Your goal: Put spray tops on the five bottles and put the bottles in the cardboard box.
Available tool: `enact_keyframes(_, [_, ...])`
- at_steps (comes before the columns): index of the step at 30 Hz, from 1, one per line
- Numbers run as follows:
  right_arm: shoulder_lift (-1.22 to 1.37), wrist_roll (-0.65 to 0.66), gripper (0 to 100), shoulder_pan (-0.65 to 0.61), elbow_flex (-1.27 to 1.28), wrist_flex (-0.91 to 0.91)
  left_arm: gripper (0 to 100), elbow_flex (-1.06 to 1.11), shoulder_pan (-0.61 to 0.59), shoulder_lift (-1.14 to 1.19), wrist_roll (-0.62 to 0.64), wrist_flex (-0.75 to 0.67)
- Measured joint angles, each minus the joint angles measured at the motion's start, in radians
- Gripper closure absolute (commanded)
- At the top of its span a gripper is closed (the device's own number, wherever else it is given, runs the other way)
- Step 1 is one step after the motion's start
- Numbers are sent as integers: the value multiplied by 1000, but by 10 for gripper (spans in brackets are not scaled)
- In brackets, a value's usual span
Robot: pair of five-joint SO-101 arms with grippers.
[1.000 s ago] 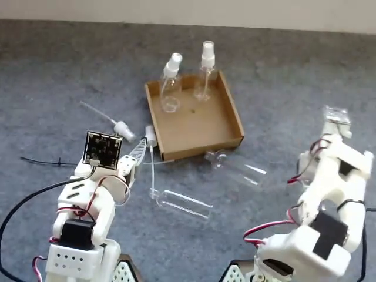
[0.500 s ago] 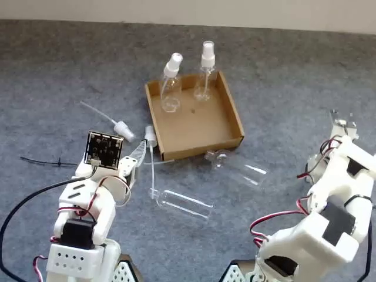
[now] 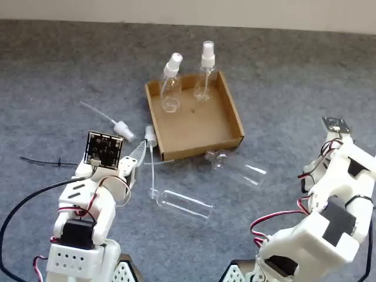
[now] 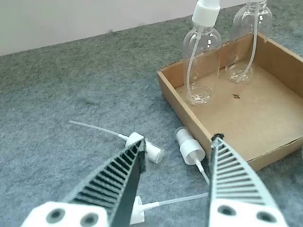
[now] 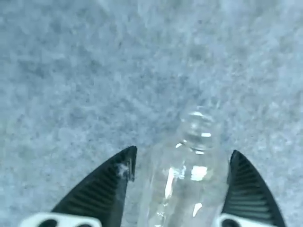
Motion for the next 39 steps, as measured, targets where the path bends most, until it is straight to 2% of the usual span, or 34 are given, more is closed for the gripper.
enact_keyframes(5, [0, -9, 880, 0, 0, 0, 794, 0, 0, 0, 0, 0])
enact_keyframes(12, [0, -9, 901, 0, -40, 15, 796, 0, 0, 0, 0, 0])
enact_keyframes(17, [-2, -14, 930, 0, -206, 149, 796, 0, 0, 0, 0, 0])
enact_keyframes(22, [-123, -127, 974, -44, -305, 235, 796, 0, 0, 0, 0, 0])
enact_keyframes(26, [-315, -259, 995, -152, -313, 241, 796, 0, 0, 0, 0, 0])
enact_keyframes(32, [-588, -434, 995, -407, -313, 252, 796, 0, 0, 0, 0, 0])
enact_keyframes(39, [-647, -562, 995, -663, -313, 252, 796, 0, 0, 0, 0, 0])
